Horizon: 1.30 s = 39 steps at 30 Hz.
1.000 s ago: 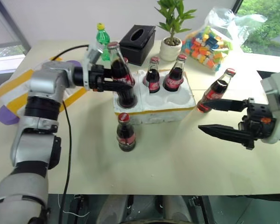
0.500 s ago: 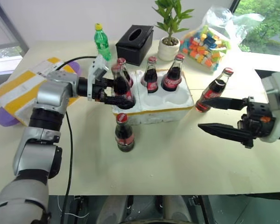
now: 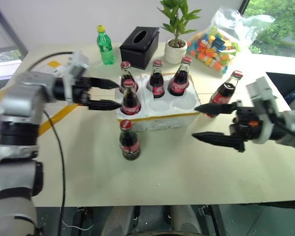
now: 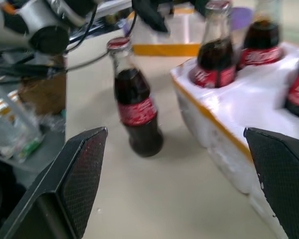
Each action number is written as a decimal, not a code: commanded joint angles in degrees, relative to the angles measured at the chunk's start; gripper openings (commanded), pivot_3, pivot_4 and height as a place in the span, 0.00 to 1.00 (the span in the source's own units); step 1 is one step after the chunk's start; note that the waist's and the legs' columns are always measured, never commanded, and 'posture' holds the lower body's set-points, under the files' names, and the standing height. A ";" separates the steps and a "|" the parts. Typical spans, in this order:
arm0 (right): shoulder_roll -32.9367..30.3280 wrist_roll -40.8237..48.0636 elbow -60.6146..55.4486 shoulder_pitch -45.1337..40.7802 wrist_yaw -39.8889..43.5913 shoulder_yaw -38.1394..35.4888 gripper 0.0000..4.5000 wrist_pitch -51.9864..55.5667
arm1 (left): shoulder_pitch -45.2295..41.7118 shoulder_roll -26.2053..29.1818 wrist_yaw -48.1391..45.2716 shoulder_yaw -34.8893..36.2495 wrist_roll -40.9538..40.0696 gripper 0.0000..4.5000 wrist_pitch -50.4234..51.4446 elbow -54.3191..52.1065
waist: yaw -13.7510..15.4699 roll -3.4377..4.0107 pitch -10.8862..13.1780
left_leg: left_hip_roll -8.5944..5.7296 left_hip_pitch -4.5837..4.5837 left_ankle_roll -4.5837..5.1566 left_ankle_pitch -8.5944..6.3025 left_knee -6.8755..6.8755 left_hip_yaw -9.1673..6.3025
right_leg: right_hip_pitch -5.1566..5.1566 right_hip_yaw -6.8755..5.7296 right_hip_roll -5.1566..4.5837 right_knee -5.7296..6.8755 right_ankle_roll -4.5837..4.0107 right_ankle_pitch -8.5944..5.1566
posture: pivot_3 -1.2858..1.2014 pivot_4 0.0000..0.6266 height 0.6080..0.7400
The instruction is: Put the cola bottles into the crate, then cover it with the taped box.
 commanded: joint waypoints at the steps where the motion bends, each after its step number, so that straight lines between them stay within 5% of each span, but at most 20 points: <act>1: 2.73 -4.48 1.01 -3.76 2.45 6.16 1.00 -3.11 | 4.19 8.25 -4.87 5.45 -5.54 0.99 4.90 -7.93 | -0.33 0.00 0.00 | -0.01 0.01 0.00 0.00 0.00 0.00 | 0.02 0.00 -0.01 0.00 0.00 0.00 | 0.52 0.24 0.94; 7: 5.57 -7.69 3.15 -6.59 5.55 10.44 1.00 -4.49 | 20.36 16.45 -6.29 12.12 -12.62 0.99 10.07 -23.41 | -0.03 0.03 0.00 | -0.01 0.03 0.00 -0.01 0.00 0.00 | 0.06 0.00 -0.03 -0.01 -0.01 -0.01 | 0.52 0.24 0.94; 14: 4.24 -5.62 1.87 -6.86 7.01 7.63 1.00 -2.43 | 34.27 9.89 6.48 13.62 -13.55 0.99 8.72 -35.91 | 0.93 0.03 0.00 | 0.01 0.08 -0.02 -0.01 0.01 0.00 | 0.10 0.02 -0.03 -0.03 -0.03 -0.01 | 0.52 0.24 0.94; 26: 1.51 -0.97 -0.63 -4.74 4.31 0.47 1.00 1.98 | 35.48 -0.18 19.56 6.92 -10.71 0.99 4.47 -37.05 | 0.91 0.02 -0.04 | 0.01 0.07 -0.02 -0.01 -0.01 0.00 | 0.10 0.02 -0.03 -0.04 -0.04 0.00 | 0.52 0.24 0.94; 32: 3.09 -2.16 -1.30 -2.33 3.63 2.02 1.00 1.10 | 35.05 3.47 16.31 8.39 -11.35 0.99 2.94 -35.52 | 0.93 0.02 -0.03 | 0.03 0.08 -0.02 -0.02 -0.01 0.00 | 0.10 0.01 -0.03 -0.05 -0.05 -0.01 | 0.52 0.24 0.94; 39: 15.58 -14.76 3.20 -5.01 -0.68 17.10 1.00 -5.49 | 33.00 13.99 8.54 15.68 -16.09 0.99 5.30 -31.14 | 0.67 0.00 -0.04 | 0.07 0.08 -0.05 0.00 -0.05 0.02 | 0.04 0.02 0.03 -0.03 -0.07 -0.01 | 0.52 0.24 0.94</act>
